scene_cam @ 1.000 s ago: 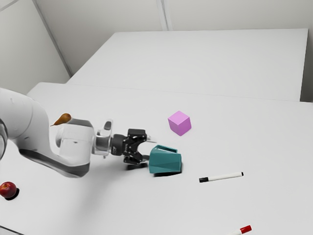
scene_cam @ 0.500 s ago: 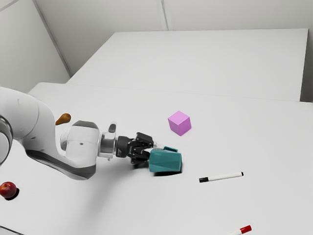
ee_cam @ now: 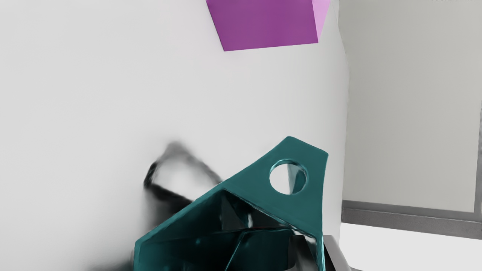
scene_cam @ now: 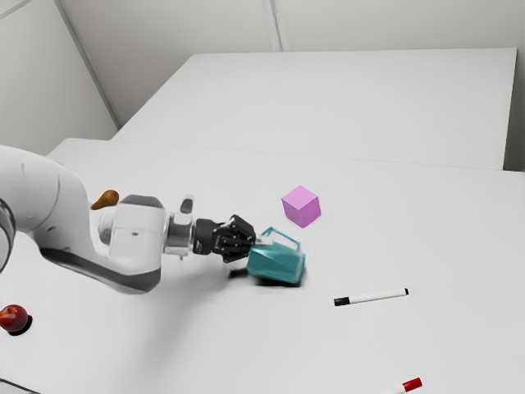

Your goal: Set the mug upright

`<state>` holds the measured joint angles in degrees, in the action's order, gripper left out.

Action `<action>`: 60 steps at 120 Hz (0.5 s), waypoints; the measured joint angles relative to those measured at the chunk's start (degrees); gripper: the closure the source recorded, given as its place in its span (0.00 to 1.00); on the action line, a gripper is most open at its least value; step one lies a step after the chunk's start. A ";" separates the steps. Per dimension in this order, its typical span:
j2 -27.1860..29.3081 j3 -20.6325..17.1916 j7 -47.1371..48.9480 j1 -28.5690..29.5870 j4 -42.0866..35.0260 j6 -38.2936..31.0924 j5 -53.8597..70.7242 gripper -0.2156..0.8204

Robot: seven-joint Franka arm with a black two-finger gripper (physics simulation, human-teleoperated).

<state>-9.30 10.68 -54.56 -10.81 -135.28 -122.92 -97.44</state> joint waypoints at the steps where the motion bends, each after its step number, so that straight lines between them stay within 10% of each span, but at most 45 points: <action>1: 0.07 0.00 0.00 0.01 0.13 -0.02 0.01 0.97; 30: 2.54 -0.43 -0.06 -0.02 2.57 -2.13 3.32 0.97; 60: 5.21 0.61 5.06 2.06 13.05 -5.02 42.68 0.97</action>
<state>-4.09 11.29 -49.49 -8.75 -122.23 -127.94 -54.76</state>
